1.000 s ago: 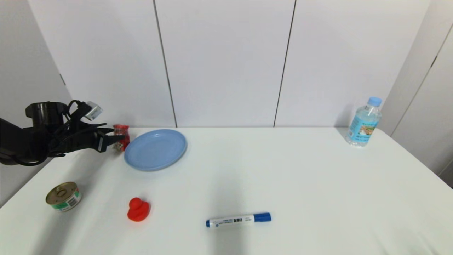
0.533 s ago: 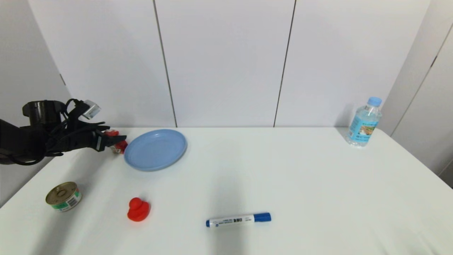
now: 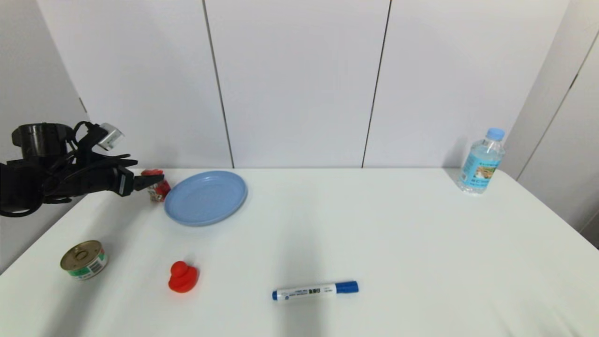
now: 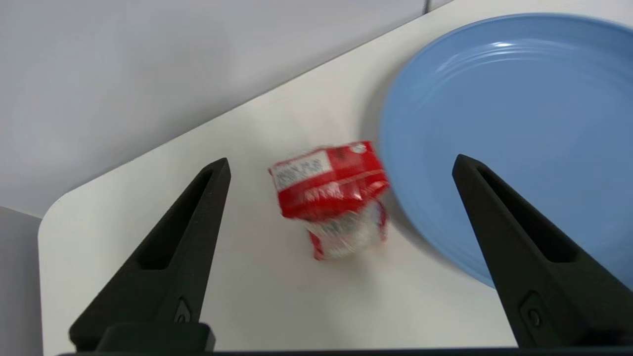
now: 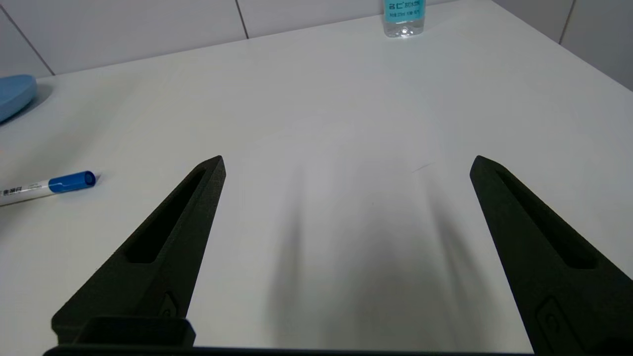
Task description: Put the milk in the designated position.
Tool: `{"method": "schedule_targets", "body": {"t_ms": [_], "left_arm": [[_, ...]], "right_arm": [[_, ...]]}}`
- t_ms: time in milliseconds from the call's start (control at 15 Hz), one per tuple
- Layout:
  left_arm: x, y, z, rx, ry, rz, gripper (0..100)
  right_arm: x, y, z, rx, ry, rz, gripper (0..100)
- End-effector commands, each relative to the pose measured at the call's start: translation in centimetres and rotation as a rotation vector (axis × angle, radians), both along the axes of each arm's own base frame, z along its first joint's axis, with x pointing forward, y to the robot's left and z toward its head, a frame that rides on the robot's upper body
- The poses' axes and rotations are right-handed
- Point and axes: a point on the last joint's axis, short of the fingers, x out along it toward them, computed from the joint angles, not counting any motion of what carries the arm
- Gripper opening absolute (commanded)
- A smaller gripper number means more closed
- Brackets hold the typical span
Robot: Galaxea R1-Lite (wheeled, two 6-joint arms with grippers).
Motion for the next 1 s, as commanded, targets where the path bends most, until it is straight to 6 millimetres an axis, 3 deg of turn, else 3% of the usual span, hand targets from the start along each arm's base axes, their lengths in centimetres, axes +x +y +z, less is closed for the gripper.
{"method": "schedule_targets", "body": {"t_ms": [67, 400, 533, 800, 1000], "left_arm": [[-6.9, -2.4, 4.3, 0.003, -0.028, -0.020, 100], [-19.9, -6.7, 8.8, -0.067, -0.123, 0.006, 100], [-25.4, -8.4, 9.3, -0.024, -0.161, 0.136, 100], [-32.6, -9.1, 6.8, 0.014, -0.320, 0.307, 100], [-36.8, -9.1, 1.9, -0.056, -0.392, 0.321, 100]], "right_arm": [[0.0, 0.0, 0.0, 0.001, 0.001, 0.000, 100], [0.0, 0.0, 0.0, 0.001, 0.001, -0.001, 100], [0.0, 0.0, 0.0, 0.001, 0.001, -0.001, 100], [0.0, 0.0, 0.0, 0.001, 0.001, 0.000, 100], [0.0, 0.0, 0.0, 0.001, 0.001, 0.000, 100]]}}
